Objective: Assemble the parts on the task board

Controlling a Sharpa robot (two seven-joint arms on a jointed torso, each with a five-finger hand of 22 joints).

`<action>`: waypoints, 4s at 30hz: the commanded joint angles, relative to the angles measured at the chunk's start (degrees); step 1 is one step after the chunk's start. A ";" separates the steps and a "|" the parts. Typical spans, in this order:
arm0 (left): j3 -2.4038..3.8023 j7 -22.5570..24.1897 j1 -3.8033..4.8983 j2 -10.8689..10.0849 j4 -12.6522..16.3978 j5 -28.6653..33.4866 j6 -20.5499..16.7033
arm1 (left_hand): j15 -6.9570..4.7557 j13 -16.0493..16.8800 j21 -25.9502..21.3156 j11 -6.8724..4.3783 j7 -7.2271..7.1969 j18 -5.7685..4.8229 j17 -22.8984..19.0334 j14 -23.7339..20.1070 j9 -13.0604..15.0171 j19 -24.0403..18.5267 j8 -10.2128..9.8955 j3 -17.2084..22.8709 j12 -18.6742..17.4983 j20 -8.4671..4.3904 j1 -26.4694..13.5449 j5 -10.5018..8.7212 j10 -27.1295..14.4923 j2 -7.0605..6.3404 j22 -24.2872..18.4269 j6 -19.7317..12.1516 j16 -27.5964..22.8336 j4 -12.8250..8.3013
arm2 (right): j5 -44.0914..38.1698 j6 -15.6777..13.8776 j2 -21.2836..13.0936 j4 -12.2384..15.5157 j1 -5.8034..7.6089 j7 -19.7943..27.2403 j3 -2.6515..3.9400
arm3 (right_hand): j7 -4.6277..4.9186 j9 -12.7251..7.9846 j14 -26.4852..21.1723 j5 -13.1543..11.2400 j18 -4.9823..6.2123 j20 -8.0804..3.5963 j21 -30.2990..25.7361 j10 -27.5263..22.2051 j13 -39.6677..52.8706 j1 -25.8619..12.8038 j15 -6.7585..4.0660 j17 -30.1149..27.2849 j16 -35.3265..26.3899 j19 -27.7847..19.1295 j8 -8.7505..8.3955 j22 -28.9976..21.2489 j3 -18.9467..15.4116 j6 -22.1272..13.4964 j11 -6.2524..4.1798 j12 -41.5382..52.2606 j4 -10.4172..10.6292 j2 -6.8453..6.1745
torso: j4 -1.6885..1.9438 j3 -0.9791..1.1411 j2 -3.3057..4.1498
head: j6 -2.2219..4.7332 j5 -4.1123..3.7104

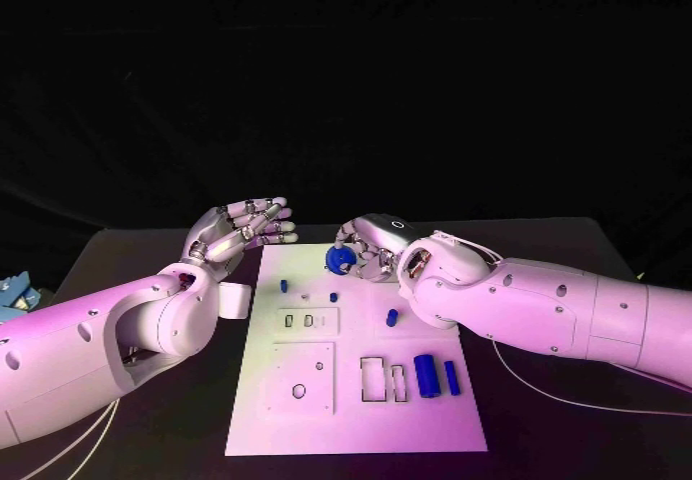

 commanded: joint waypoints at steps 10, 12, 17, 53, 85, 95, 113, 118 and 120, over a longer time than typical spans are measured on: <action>0.05 0.28 0.06 0.39 0.10 0.15 0.84 | -0.04 -0.08 0.36 0.08 2.00 0.47 0.15 -0.55 -0.12 -0.05 -0.25 0.00 -0.15 0.13 -0.12 -0.38 -0.49 -0.28 0.10 -0.52 -0.44 -0.50 | -1.14 1.56 3.92 -3.83 -1.21 1.23 -0.22 | -1.38 0.82 5.11 0.31 -0.69 -0.40 0.38 0.03 -0.20 -0.94 -0.32 10.72 0.26 0.88 2.03 8.87 0.59 2.12 0.06 -0.04 -0.13 0.18 | 0.14 -0.04 0.02 | -0.07 0.24; 0.05 0.29 0.06 0.42 0.10 0.15 0.83 | -0.04 -0.08 0.36 0.08 2.00 0.47 0.15 -0.55 -0.12 -0.05 -0.25 0.00 -0.15 0.13 -0.12 -0.38 -0.49 -0.28 0.10 -0.52 -0.44 -0.50 | -1.24 1.72 4.36 -4.38 -1.30 1.21 -0.23 | -1.38 0.82 5.11 0.31 -0.69 -0.40 0.38 0.03 -0.20 -0.94 -0.32 10.72 0.26 0.88 2.03 8.87 0.59 2.12 0.06 -0.04 -0.13 0.18 | 0.15 -0.03 0.06 | -0.07 0.24; 0.06 0.28 0.06 0.51 0.10 0.14 0.79 | -0.04 -0.08 0.36 0.08 2.00 0.47 0.15 -0.55 -0.12 -0.05 -0.25 0.00 -0.15 0.13 -0.12 -0.38 -0.49 -0.28 0.10 -0.52 -0.44 -0.50 | -1.74 2.11 5.39 -5.64 -1.42 1.05 -0.23 | -1.37 0.82 5.11 0.31 -0.68 -0.40 0.36 0.06 -0.16 -0.98 -0.31 10.73 0.26 0.86 2.02 8.86 0.63 2.10 0.07 -0.02 -0.17 0.15 | 0.00 -0.05 0.00 | -0.14 0.42; 0.06 -0.02 0.07 0.68 -0.04 0.13 1.00 | -0.01 -0.06 0.51 0.11 2.04 0.46 0.29 -0.67 -0.14 -0.20 -0.34 0.23 -0.10 0.15 -0.07 -0.33 -0.58 -0.17 0.16 -0.51 -0.62 -0.82 | -5.47 3.57 9.12 -11.14 -1.92 -1.74 -0.42 | -0.43 0.41 4.96 -1.54 -0.37 0.09 -0.78 -1.40 -1.33 -4.19 0.34 10.16 0.05 -0.08 0.78 7.92 1.84 -0.12 0.88 -1.05 -1.03 -1.13 | -0.01 0.03 -0.01 | -0.05 0.60; 0.05 -0.04 0.07 0.52 -0.19 0.14 0.60 | 0.01 -0.06 0.60 0.14 2.07 0.46 0.38 -0.68 -0.16 -0.28 -0.40 0.31 -0.10 0.15 -0.13 -0.34 -0.66 -0.16 0.20 -0.52 -0.69 -0.96 | -3.49 7.76 7.61 -10.25 -1.92 -2.60 -0.51 | 1.18 -1.28 5.01 -3.18 -0.24 1.77 -1.39 -2.77 -1.28 -12.17 1.96 10.59 0.19 -0.30 -4.07 7.96 -6.09 -4.04 2.59 -0.48 3.44 0.05 | -0.11 0.09 -0.02 | -0.27 0.63; 0.05 -0.11 0.07 0.42 -0.29 0.14 0.63 | 0.04 -0.08 0.70 0.21 2.19 0.44 0.47 -0.68 -0.20 -0.35 -0.53 0.36 -0.15 0.17 -0.24 -0.34 -0.85 -0.19 0.23 -0.66 -0.76 -1.07 | -4.13 7.14 6.65 -9.43 -1.88 -3.13 -0.51 | 1.16 -1.29 5.03 -2.95 -0.26 1.76 -1.31 -2.78 -1.29 -12.10 1.95 10.68 0.22 -0.23 -4.10 8.05 -6.12 -4.02 2.57 -0.48 3.38 0.09 | -0.01 0.01 0.02 | -0.22 0.56; 0.04 -0.07 0.07 0.03 -0.29 0.22 0.65 | 0.06 -0.09 0.73 0.24 2.21 0.44 0.50 -0.70 -0.21 -0.38 -0.57 0.37 -0.15 0.18 -0.28 -0.34 -0.91 -0.18 0.24 -0.70 -0.79 -1.10 | 5.66 0.03 -5.26 -0.14 1.11 7.01 -0.14 | 0.24 -0.94 5.03 -1.49 -0.44 1.09 -0.80 -0.82 0.14 -8.94 1.18 10.60 0.19 0.32 -3.09 8.72 -4.50 -0.89 1.67 0.71 1.84 0.92 | -0.17 -0.11 -0.16 | 0.04 0.61; 0.04 -0.03 0.06 -0.11 -0.29 0.26 0.59 | 0.06 -0.09 0.73 0.24 2.21 0.44 0.50 -0.70 -0.21 -0.38 -0.57 0.37 -0.15 0.18 -0.28 -0.34 -0.91 -0.18 0.24 -0.70 -0.79 -1.10 | 12.86 5.52 -10.94 0.76 3.16 11.04 0.06 | 0.28 -1.04 4.96 -2.14 -0.39 0.95 -1.05 -1.10 -0.21 -7.14 1.10 10.36 0.09 0.16 -3.27 8.62 -3.98 -0.86 1.64 0.36 0.26 -0.04 | -0.45 -0.16 -0.28 | 0.38 0.29; 0.04 -0.01 0.06 -0.09 -0.30 0.30 0.62 | 0.06 -0.09 0.73 0.24 2.21 0.44 0.50 -0.70 -0.21 -0.38 -0.57 0.37 -0.15 0.18 -0.28 -0.34 -0.91 -0.18 0.24 -0.70 -0.79 -1.10 | 14.86 7.60 -13.32 0.70 3.66 12.86 0.10 | 0.26 -1.07 4.94 -2.43 -0.33 0.94 -1.30 -0.98 -0.05 -6.35 1.10 10.28 0.05 -0.02 -3.31 8.44 -3.82 -0.80 1.64 0.44 -0.50 -0.54 | -0.52 -0.17 -0.34 | 0.64 -0.10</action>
